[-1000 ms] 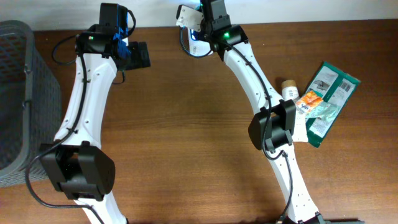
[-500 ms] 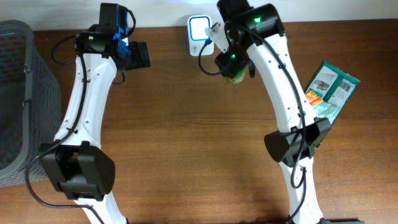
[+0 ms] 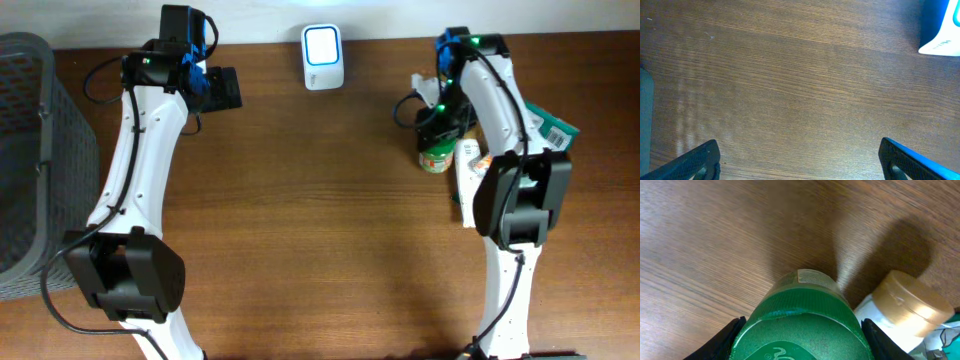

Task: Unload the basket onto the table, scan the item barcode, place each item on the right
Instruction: 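Set the jar down beside the white tube and open the right gripper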

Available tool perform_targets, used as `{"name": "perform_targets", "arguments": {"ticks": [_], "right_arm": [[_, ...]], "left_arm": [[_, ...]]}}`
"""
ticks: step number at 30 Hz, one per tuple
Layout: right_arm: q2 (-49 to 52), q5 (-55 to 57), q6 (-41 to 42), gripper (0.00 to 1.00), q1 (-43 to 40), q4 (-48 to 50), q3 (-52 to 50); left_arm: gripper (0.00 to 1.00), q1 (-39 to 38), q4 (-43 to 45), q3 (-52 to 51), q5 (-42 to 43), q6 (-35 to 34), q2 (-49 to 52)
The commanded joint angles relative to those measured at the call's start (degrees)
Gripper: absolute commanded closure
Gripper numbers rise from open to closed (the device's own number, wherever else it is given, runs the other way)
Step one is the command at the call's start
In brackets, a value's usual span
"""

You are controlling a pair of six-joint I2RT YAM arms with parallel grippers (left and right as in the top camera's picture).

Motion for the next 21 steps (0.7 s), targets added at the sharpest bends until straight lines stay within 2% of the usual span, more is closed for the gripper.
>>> {"name": "perform_targets", "arguments": {"ticks": [1, 2, 3, 4, 13, 16, 21], "right_arm": [[-1.0, -2.3, 0.3, 0.51, -0.6, -0.1, -0.2], [-1.0, -2.3, 0.3, 0.49, -0.6, -0.2, -0.2], [-1.0, -2.3, 0.3, 0.34, -0.6, -0.4, -0.2], [-1.0, -2.3, 0.3, 0.02, -0.6, -0.6, -0.2], [-3.7, -3.0, 0.5, 0.02, -0.6, -1.3, 1.2], [-10.1, -6.2, 0.5, 0.02, -0.6, -4.5, 4.5], [-28.0, -12.8, 0.6, 0.02, -0.6, -7.3, 4.9]], "left_arm": [[0.01, 0.0, 0.0, -0.1, -0.6, -0.8, -0.2], [0.01, 0.0, 0.0, -0.1, -0.6, -0.8, -0.2], [0.01, 0.0, 0.1, -0.1, -0.6, -0.8, -0.2], [0.01, 0.0, 0.1, -0.1, -0.6, -0.8, -0.2], [0.01, 0.0, 0.1, -0.1, -0.6, -0.8, -0.2], [0.01, 0.0, 0.0, -0.1, -0.6, -0.8, -0.2], [0.01, 0.0, 0.1, -0.1, -0.6, -0.8, -0.2]]}}
